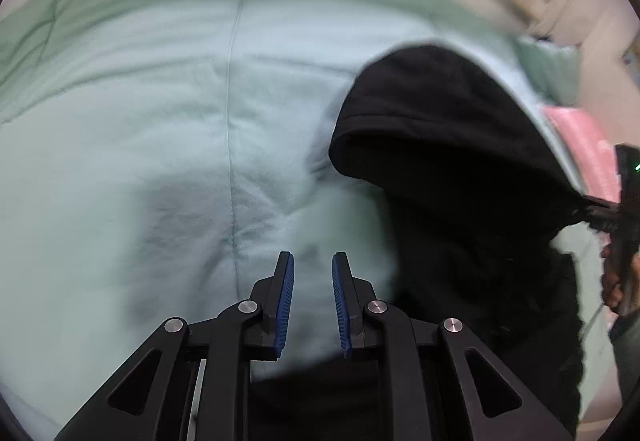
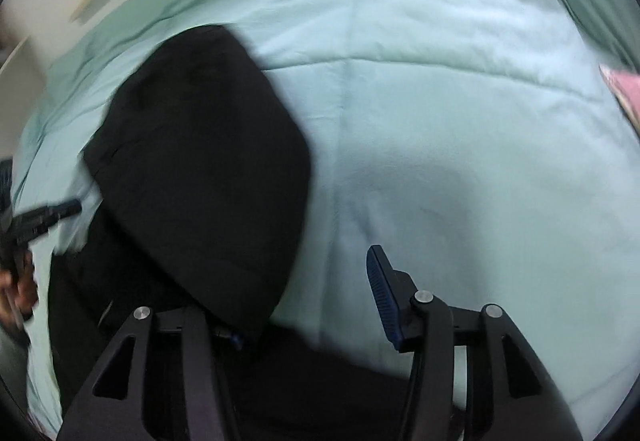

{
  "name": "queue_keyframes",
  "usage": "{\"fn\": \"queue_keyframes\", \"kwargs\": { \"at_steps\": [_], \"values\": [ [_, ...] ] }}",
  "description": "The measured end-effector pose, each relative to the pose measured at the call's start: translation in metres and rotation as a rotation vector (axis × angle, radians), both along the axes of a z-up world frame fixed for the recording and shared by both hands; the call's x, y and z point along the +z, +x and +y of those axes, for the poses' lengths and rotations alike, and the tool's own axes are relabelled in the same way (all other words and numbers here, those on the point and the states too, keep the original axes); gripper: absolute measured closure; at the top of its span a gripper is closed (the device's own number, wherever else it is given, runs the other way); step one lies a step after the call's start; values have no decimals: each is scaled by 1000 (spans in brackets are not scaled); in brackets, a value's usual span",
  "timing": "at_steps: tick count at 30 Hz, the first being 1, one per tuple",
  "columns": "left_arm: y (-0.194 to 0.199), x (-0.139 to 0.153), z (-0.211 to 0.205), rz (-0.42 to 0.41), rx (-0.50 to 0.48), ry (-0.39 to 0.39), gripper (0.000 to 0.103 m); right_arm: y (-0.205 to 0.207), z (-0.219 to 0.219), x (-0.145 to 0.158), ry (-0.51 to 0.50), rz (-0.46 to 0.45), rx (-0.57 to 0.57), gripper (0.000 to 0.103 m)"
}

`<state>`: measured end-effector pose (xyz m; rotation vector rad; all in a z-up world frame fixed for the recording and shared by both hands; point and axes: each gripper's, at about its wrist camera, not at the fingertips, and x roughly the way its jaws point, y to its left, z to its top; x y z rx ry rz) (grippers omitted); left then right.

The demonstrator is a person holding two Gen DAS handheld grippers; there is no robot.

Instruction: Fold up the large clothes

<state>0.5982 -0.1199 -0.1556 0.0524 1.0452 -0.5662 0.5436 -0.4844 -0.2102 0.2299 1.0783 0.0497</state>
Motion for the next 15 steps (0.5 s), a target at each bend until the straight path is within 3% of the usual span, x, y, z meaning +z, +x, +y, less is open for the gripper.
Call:
{"fn": "queue_keyframes", "kwargs": {
  "at_steps": [2, 6, 9, 12, 14, 15],
  "values": [
    [-2, 20, 6, -38, -9, -51, 83, -13, 11, 21, -50, -30, 54, 49],
    [8, 54, -20, -85, -73, -143, 83, -31, 25, 49, -111, -79, 107, 38],
    [22, 63, -63, -112, -118, -144, 82, -33, 11, 67, 17, -113, 78, 38],
    [47, 42, -95, -45, -146, -162, 82, -22, 5, 81, 108, -177, 26, 38],
    [59, 14, -108, 34, -122, -134, 83, 1, 9, 72, 168, -153, -2, 38],
    [60, 1, -109, 69, -109, -116, 83, 11, 17, 62, 168, -128, 5, 43]
  ]
}}
